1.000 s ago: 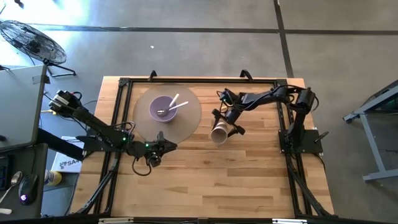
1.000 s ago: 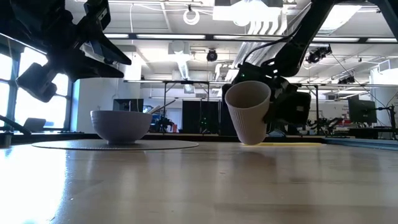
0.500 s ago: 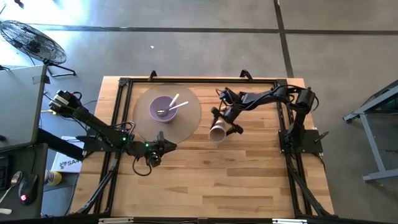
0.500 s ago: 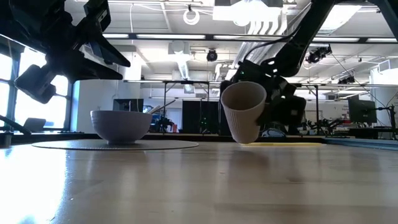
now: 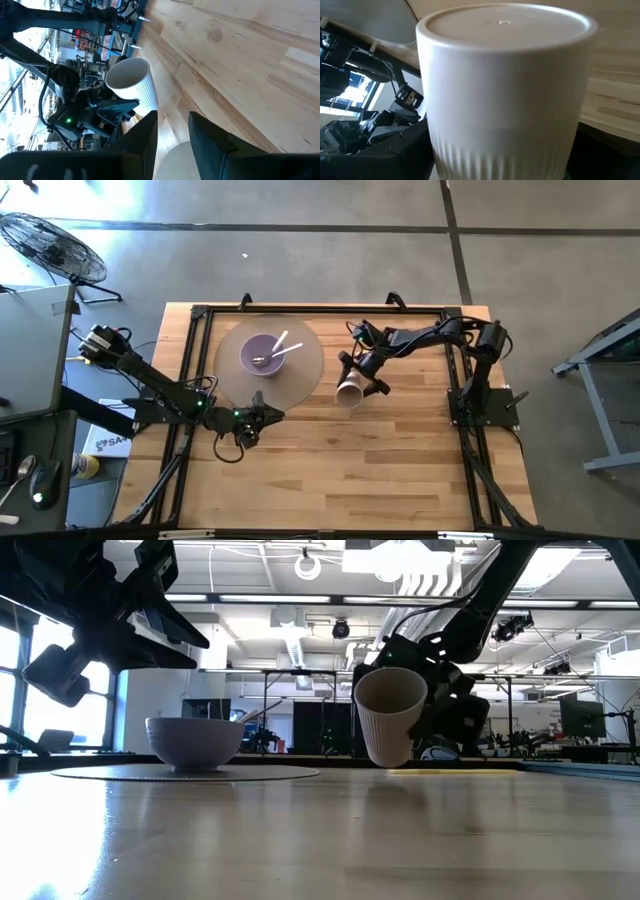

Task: Pick & Place Utensil
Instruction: Put the white cup on the brown mat to the top right of the violet bowl

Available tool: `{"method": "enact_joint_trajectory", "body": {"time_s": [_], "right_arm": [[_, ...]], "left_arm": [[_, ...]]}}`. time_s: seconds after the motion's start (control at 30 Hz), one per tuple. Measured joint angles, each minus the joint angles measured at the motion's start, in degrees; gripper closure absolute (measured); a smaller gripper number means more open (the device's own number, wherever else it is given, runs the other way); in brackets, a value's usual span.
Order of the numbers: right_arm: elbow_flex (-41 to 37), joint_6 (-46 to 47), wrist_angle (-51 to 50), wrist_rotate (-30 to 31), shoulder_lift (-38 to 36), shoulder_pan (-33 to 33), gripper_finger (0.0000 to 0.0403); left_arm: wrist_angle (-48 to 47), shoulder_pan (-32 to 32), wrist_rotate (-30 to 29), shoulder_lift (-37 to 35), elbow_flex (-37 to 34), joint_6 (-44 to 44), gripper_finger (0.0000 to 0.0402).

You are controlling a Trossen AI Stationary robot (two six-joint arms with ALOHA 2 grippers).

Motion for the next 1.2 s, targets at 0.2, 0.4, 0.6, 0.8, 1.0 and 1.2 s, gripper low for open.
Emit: {"method": "enact_joint_trajectory", "body": {"time_s": [0.2, 0.4, 0.6, 0.8, 1.0, 1.2], "right_arm": [[0.0, -2.8, -0.2, -0.7, 0.0, 0.2, 0.0064], [0.0, -0.3, -1.5, -4.0, 0.0, 0.2, 0.0062], [0.0, 2.2, -2.7, -11.6, -0.1, 0.2, 0.0052], [0.0, 4.9, -10.5, -18.1, 0.0, -0.2, 0.0044], [0.0, 4.8, -12.3, -23.2, 1.6, 0.1, 0.0043], [0.0, 0.9, -12.6, -27.5, 7.0, 0.7, 0.0043]], "left_arm": [[0.0, 0.0, 0.0, 0.0, 0.0, 0.0, 0.0296], [0.0, 0.0, 0.0, 0.0, 0.0, 0.0, 0.0296], [0.0, 0.0, 0.0, 0.0, 0.0, 0.0, 0.0296], [0.0, 0.0, 0.0, 0.0, 0.0, 0.0, 0.0296], [0.0, 0.0, 0.0, 0.0, 0.0, 0.0, 0.0296], [-0.1, 0.0, 0.0, 0.0, 0.0, 0.0, 0.0296]]}}
